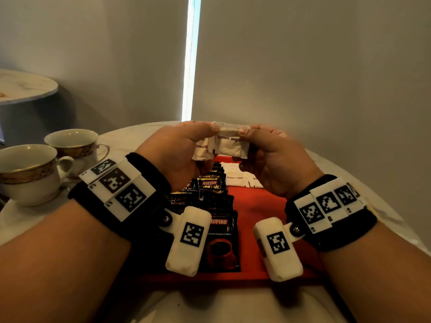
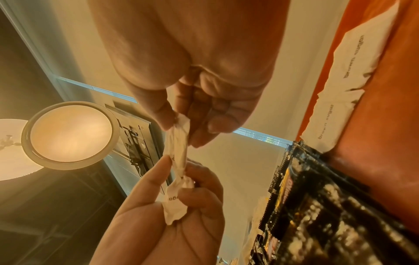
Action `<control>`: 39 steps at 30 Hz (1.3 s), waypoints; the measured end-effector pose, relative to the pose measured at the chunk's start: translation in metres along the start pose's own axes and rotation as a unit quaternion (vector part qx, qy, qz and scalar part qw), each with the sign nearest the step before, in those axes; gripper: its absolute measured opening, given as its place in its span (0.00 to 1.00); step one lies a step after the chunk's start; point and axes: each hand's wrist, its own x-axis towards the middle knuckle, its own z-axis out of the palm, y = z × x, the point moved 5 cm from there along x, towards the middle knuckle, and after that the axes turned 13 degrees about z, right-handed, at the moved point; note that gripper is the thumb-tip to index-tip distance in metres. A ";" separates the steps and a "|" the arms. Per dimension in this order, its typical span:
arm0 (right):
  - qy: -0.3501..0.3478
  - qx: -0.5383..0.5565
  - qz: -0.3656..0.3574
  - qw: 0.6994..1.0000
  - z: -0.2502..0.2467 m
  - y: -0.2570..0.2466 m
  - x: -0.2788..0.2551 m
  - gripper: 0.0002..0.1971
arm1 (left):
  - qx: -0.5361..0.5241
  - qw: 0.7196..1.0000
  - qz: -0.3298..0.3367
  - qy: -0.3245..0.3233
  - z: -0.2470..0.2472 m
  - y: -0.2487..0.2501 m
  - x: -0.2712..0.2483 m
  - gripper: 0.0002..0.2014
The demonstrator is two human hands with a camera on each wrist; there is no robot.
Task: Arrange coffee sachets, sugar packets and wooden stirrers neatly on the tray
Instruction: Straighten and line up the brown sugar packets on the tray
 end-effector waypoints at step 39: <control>0.069 -0.140 0.245 0.957 -0.066 0.060 0.040 0.09 | -0.056 0.996 -0.008 0.064 -0.008 0.007 0.000 0.07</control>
